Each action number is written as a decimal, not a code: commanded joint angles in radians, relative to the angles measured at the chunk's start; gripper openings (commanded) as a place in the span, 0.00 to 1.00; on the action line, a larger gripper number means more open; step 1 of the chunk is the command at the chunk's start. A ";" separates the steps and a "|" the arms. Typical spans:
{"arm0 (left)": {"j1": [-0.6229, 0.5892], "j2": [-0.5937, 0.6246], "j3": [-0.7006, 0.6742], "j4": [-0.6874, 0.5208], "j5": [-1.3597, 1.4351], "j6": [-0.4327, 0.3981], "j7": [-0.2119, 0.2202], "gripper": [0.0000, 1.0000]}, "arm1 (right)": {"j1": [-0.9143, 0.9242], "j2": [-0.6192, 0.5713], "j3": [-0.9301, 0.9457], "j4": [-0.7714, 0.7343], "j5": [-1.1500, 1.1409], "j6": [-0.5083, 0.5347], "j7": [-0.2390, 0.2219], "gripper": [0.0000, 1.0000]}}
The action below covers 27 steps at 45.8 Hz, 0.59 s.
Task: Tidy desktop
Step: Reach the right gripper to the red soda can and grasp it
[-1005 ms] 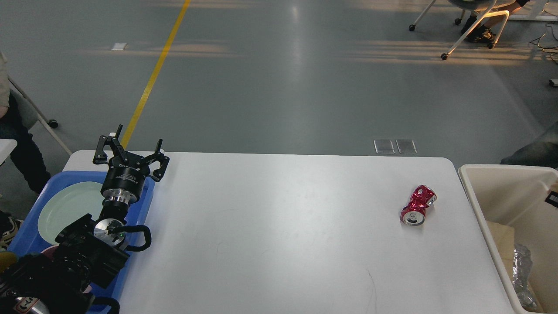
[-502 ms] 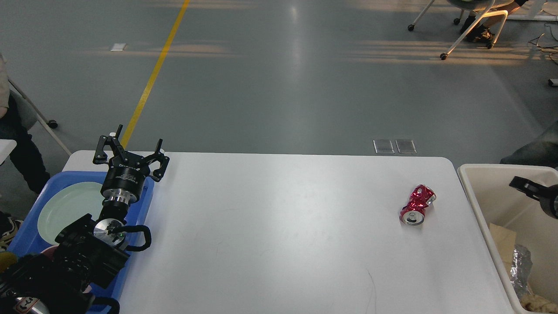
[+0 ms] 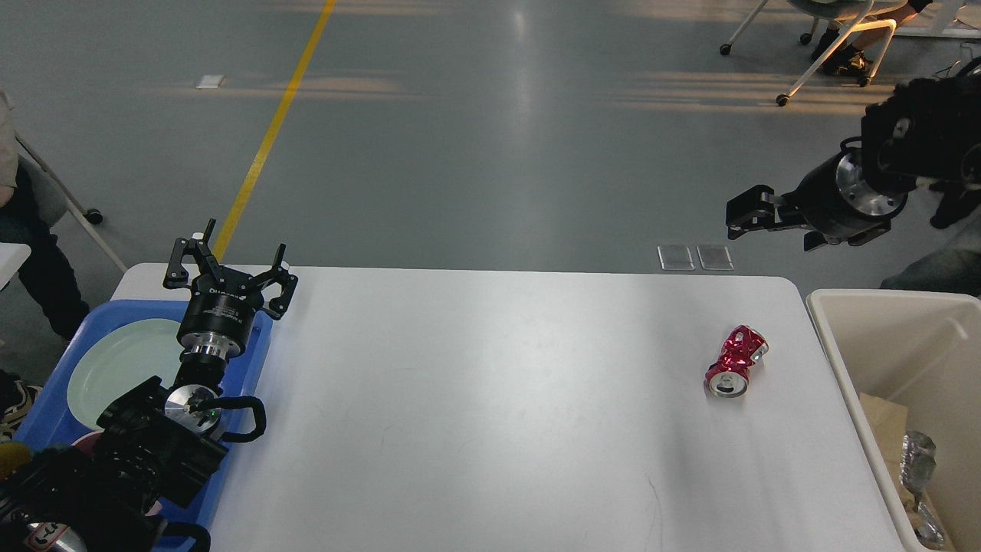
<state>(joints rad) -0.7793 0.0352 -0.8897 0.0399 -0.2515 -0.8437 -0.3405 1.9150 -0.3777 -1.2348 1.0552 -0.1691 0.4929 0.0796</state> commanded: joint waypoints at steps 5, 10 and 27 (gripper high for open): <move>0.000 0.000 0.000 0.000 0.000 0.000 0.000 0.96 | 0.067 0.011 0.006 0.022 -0.003 0.208 0.000 1.00; 0.000 0.000 0.000 0.000 0.000 0.000 0.000 0.96 | -0.056 0.008 0.021 -0.023 0.002 0.130 0.000 1.00; 0.000 0.000 0.000 0.000 0.000 0.000 0.000 0.96 | -0.743 0.089 0.285 -0.429 0.028 -0.321 -0.004 1.00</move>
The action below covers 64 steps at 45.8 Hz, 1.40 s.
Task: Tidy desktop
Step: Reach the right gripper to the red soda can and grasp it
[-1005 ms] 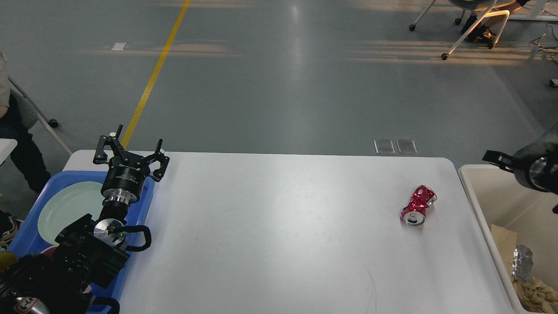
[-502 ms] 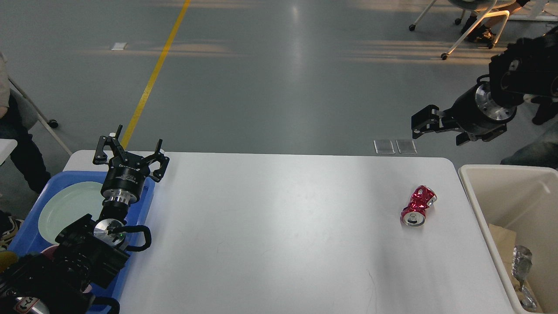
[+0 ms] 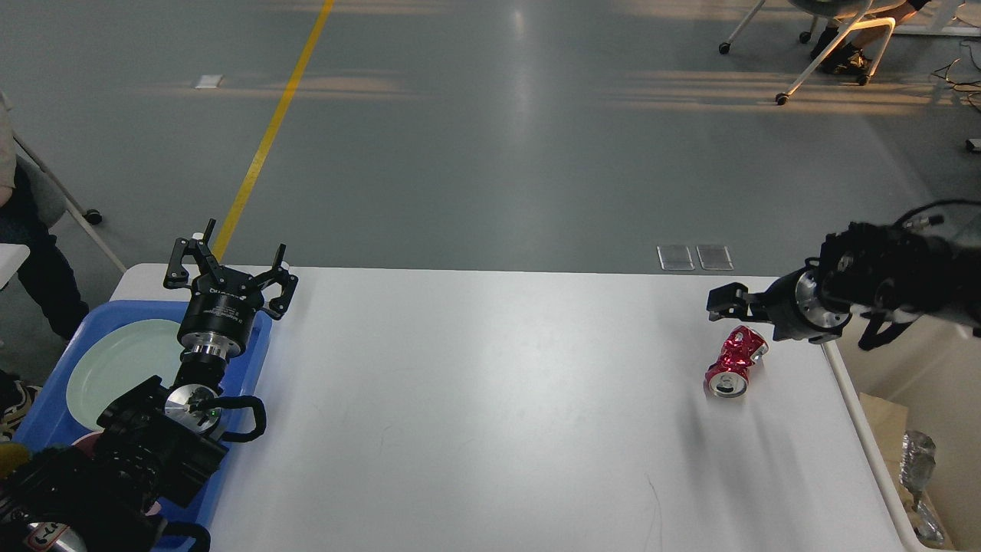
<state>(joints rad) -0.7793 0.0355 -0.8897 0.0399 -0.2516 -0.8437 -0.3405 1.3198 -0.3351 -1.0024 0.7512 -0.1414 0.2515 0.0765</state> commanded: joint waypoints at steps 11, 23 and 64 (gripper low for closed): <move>0.000 0.000 0.000 0.000 0.000 0.000 0.000 0.96 | -0.287 0.106 0.061 -0.311 0.000 -0.126 -0.001 1.00; 0.000 0.000 0.000 0.000 0.000 0.000 0.000 0.96 | -0.347 0.133 0.061 -0.385 0.000 -0.140 -0.003 0.99; 0.000 0.000 0.000 0.000 0.000 0.000 0.000 0.96 | -0.332 0.150 0.113 -0.288 0.003 -0.178 -0.004 0.00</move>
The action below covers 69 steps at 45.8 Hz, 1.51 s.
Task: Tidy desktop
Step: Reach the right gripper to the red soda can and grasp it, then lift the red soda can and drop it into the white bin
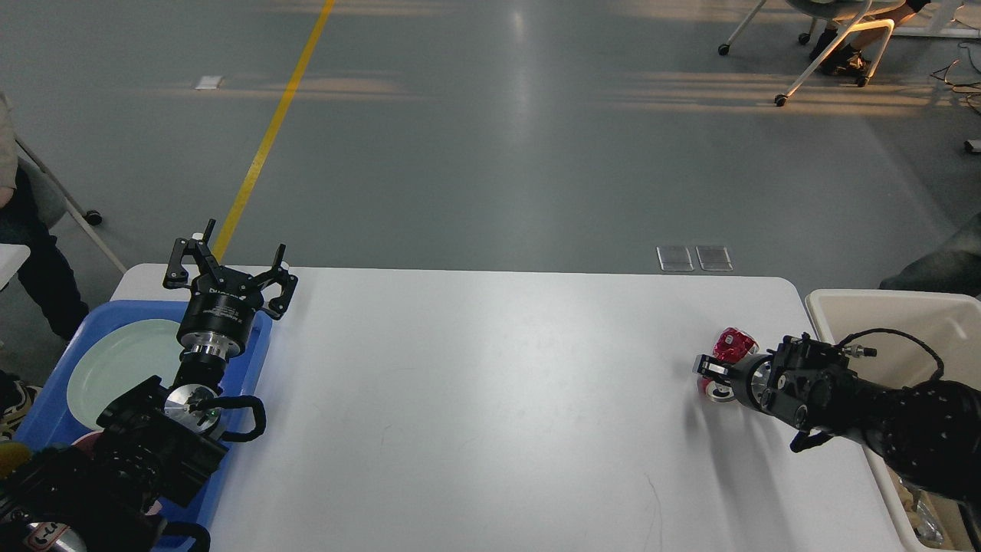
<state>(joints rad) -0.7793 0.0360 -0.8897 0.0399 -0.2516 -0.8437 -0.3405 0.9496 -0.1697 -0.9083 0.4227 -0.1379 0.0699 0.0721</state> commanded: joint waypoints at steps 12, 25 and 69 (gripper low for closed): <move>0.000 0.001 0.000 0.000 0.000 0.000 0.000 0.96 | 0.332 -0.257 0.020 0.402 -0.003 0.005 0.002 0.00; 0.000 -0.001 0.000 0.000 0.000 0.000 0.000 0.96 | 0.739 -0.528 0.008 0.702 -0.008 0.160 0.002 0.00; 0.000 -0.001 0.000 0.000 0.000 0.000 0.000 0.96 | -0.155 -0.438 0.243 -0.180 -0.002 0.014 0.006 0.47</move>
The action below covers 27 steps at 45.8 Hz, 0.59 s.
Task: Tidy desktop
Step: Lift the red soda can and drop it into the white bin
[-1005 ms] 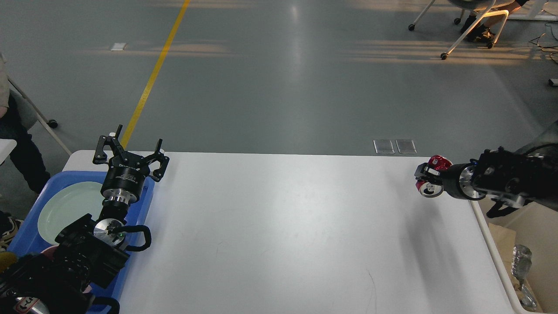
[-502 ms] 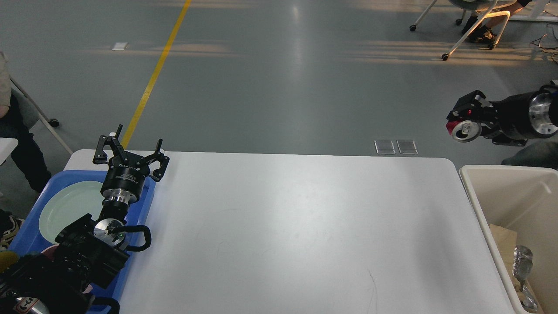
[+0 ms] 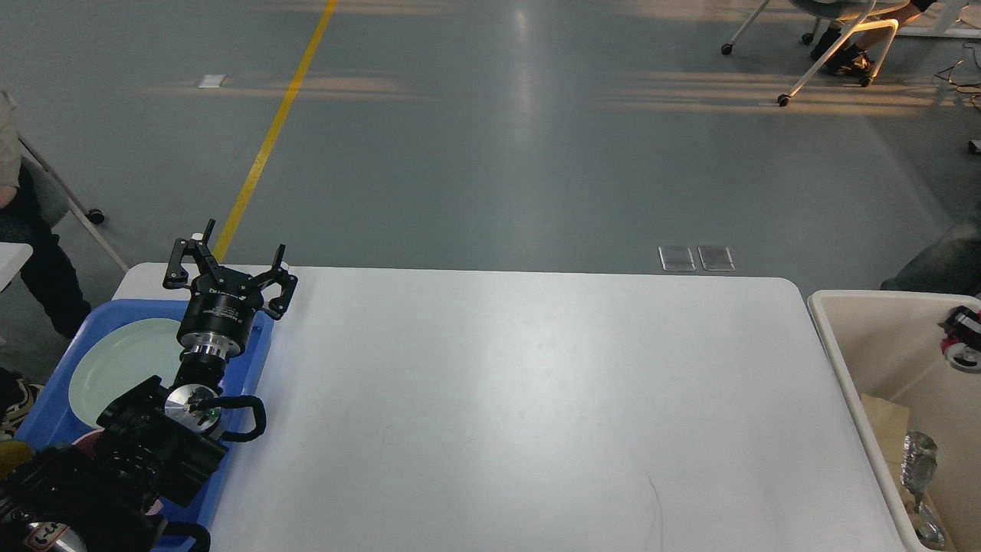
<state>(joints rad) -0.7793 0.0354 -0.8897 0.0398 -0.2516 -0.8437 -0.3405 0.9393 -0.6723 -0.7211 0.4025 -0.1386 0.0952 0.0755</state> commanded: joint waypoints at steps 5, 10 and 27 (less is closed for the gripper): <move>0.000 0.000 0.000 0.000 0.000 0.000 0.000 0.96 | -0.217 0.123 0.066 -0.258 -0.001 -0.015 0.004 0.81; 0.000 0.000 0.000 0.000 0.000 0.000 0.000 0.96 | -0.237 0.129 0.077 -0.263 0.001 -0.015 0.004 1.00; 0.000 0.000 0.000 0.000 0.000 0.000 0.000 0.96 | -0.215 0.134 0.299 -0.280 -0.002 -0.019 0.068 1.00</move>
<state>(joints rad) -0.7793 0.0356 -0.8897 0.0398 -0.2516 -0.8437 -0.3405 0.6944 -0.5431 -0.5287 0.1309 -0.1395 0.0779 0.0881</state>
